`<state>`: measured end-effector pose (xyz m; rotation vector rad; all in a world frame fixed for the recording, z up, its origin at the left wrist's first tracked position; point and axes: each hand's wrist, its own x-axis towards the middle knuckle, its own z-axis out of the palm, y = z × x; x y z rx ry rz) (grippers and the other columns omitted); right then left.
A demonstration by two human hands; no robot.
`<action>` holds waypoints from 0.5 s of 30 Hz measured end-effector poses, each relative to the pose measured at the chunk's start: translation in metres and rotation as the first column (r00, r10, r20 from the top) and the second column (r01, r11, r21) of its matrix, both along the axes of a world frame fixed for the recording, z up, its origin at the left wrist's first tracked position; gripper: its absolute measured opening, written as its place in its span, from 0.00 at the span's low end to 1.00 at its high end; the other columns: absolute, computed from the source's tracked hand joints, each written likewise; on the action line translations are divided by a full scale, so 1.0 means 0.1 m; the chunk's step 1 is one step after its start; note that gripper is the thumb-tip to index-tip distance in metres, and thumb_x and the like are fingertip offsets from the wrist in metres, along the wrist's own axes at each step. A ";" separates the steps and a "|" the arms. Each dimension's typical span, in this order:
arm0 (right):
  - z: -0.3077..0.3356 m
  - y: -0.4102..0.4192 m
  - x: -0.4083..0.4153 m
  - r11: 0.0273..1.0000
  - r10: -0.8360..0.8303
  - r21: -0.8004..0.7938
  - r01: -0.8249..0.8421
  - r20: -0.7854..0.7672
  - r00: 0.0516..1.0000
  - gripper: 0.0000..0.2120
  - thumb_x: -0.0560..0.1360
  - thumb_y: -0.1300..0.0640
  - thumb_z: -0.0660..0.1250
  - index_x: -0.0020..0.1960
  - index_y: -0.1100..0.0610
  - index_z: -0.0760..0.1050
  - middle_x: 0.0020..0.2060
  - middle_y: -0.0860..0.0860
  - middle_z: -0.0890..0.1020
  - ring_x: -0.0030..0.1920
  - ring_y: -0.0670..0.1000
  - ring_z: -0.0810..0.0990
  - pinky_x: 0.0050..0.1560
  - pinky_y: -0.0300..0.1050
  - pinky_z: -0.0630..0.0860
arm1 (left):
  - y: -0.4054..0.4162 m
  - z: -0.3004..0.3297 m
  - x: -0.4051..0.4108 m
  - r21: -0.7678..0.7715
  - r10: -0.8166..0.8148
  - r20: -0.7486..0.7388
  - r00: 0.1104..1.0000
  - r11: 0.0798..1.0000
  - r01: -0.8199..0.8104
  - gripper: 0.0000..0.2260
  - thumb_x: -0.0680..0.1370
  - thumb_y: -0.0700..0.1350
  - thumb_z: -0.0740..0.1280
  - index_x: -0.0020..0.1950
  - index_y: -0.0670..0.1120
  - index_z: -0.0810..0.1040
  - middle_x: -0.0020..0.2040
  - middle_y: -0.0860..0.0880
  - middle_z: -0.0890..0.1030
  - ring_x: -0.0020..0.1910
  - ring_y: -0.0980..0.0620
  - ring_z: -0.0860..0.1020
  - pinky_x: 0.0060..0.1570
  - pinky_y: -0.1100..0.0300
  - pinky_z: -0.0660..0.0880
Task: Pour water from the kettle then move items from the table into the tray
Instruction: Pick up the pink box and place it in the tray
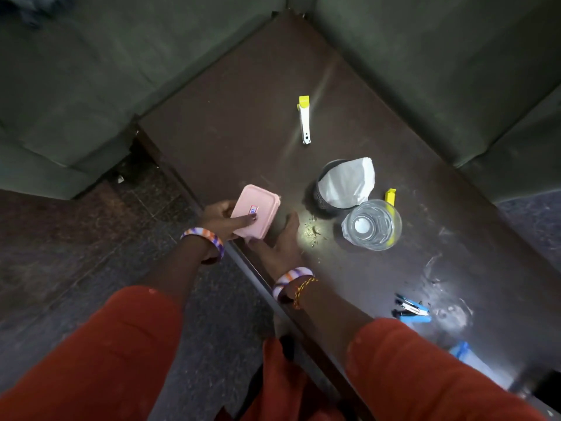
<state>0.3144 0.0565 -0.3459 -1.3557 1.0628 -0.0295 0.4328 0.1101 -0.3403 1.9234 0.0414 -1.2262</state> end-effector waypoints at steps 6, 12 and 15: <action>0.14 -0.17 -0.32 0.984 0.052 0.166 -0.062 0.067 0.996 0.26 0.67 0.56 0.74 0.62 0.58 0.70 0.56 0.56 0.81 0.55 0.54 0.79 0.59 0.52 0.77 | 0.19 0.10 -0.22 0.047 -0.188 -0.132 0.973 0.980 0.195 0.43 0.48 0.49 0.76 0.61 0.37 0.72 0.60 0.34 0.78 0.54 0.40 0.78 0.56 0.35 0.75; 0.61 -0.47 -1.35 0.930 0.037 0.365 -0.046 0.031 0.999 0.06 0.74 0.58 0.68 0.51 0.52 0.76 0.42 0.52 0.80 0.41 0.52 0.79 0.40 0.46 0.77 | -0.15 0.57 -1.11 -0.005 -0.498 -0.290 0.817 0.854 0.520 0.28 0.50 0.48 0.78 0.47 0.41 0.80 0.41 0.45 0.83 0.41 0.47 0.81 0.47 0.50 0.79; 0.91 -0.71 -1.99 0.937 -0.012 0.348 0.015 -0.011 1.000 0.04 0.76 0.56 0.65 0.42 0.54 0.75 0.35 0.50 0.80 0.32 0.48 0.79 0.36 0.46 0.78 | -0.47 0.82 -1.67 -0.113 -0.659 -0.274 0.701 0.746 0.657 0.12 0.54 0.46 0.77 0.34 0.45 0.82 0.30 0.52 0.84 0.32 0.55 0.82 0.39 0.58 0.80</action>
